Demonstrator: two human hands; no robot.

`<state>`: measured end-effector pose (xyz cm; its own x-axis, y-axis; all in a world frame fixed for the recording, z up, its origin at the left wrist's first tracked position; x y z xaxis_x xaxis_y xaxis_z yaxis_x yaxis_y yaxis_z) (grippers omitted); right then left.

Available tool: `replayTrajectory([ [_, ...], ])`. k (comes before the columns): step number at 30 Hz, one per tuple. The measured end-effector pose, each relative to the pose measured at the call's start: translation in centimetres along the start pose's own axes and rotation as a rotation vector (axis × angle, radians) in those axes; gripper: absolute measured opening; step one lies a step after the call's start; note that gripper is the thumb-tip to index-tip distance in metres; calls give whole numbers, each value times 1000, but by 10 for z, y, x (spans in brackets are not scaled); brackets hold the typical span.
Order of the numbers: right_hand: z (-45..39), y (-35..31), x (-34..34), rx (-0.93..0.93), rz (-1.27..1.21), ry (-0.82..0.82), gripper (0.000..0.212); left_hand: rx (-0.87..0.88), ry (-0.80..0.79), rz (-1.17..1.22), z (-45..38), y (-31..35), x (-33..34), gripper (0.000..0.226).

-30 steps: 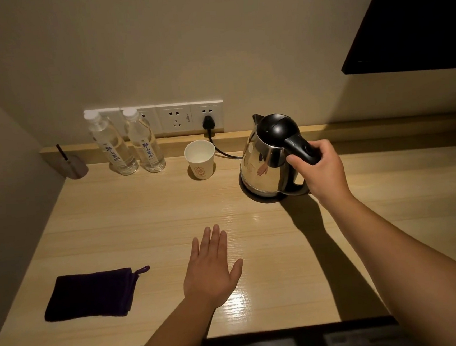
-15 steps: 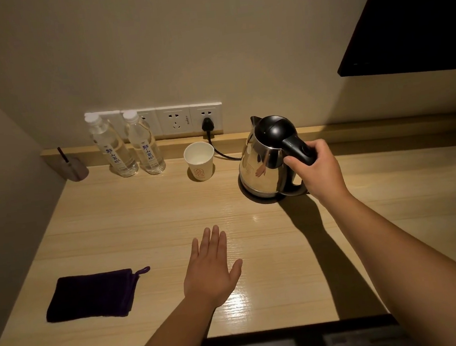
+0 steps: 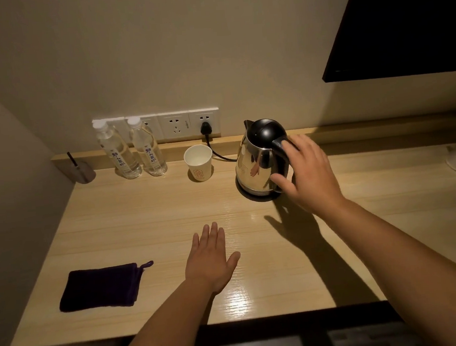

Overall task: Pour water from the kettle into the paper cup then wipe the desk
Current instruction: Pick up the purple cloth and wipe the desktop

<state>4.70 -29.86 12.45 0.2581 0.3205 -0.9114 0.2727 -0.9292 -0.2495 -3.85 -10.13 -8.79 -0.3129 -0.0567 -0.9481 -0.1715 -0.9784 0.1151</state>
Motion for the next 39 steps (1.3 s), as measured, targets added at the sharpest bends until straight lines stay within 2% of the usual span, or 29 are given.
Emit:
replayTrajectory([
  [4, 28, -38, 14, -165, 106, -79, 66, -13, 53, 22, 4, 3, -24, 80],
  [8, 63, -34, 66, -89, 77, -329, 67, -74, 126, 23, 15, 3, -49, 80],
  [12, 90, -29, 96, -48, 78, -455, 71, -139, 157, 26, 32, 0, -62, 82],
  [17, 106, -42, 106, -75, 95, -503, 76, -171, 175, 13, 59, -9, -66, 81],
  [24, 112, -93, 110, -221, 69, -522, 76, -258, 212, 11, 113, -49, -66, 78],
  [31, 116, -191, 126, -369, 3, -581, 75, -423, 330, 28, 174, -123, -80, 64],
  [34, 118, -242, 138, -439, -9, -598, 73, -505, 342, 69, 202, -167, -73, 68],
  [39, 125, -320, 156, -564, -55, -570, 57, -604, 360, 130, 247, -230, -60, 66],
])
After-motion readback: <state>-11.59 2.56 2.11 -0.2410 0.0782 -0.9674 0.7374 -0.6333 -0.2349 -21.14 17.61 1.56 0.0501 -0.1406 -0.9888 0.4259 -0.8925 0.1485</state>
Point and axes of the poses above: each hand's wrist, its own z-axis away from the middle knuckle, its own x-axis out of the palm, y = z × x, the point moved 10 cm from there along -z, towards the middle knuckle, and after that the axes turned 2 degrees about x, right-handed, at the moved point
